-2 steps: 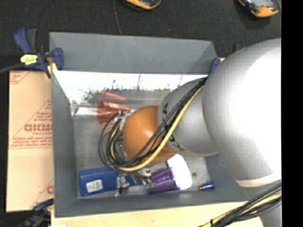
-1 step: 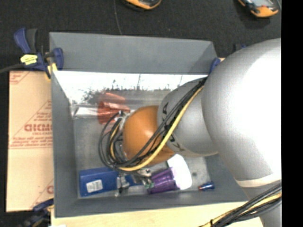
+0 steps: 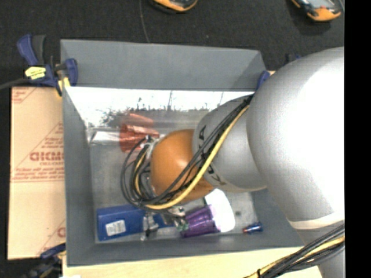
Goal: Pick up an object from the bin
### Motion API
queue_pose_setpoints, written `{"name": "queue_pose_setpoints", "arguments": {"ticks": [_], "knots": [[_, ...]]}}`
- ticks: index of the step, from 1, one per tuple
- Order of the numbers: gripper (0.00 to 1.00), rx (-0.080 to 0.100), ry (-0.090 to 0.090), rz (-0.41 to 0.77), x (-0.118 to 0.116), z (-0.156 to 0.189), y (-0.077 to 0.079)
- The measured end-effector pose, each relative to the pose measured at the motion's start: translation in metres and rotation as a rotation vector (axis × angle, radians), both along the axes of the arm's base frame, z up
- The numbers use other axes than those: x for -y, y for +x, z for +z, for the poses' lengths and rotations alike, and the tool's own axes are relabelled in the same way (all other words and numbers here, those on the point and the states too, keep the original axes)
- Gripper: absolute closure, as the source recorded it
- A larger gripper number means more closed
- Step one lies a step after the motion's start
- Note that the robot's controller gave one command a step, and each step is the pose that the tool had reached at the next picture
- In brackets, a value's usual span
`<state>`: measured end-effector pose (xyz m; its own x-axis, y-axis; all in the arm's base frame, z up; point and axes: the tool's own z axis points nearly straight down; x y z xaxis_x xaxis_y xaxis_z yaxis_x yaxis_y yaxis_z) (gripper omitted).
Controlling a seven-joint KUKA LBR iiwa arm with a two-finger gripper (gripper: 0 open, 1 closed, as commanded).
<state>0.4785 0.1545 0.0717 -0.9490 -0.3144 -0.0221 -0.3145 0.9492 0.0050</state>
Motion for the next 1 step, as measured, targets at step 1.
{"name": "queue_pose_setpoints", "arguments": {"ticks": [1], "knots": [[1.00, 0.000, 0.000, -0.001, 0.0000, 0.0000, 0.0000]]}}
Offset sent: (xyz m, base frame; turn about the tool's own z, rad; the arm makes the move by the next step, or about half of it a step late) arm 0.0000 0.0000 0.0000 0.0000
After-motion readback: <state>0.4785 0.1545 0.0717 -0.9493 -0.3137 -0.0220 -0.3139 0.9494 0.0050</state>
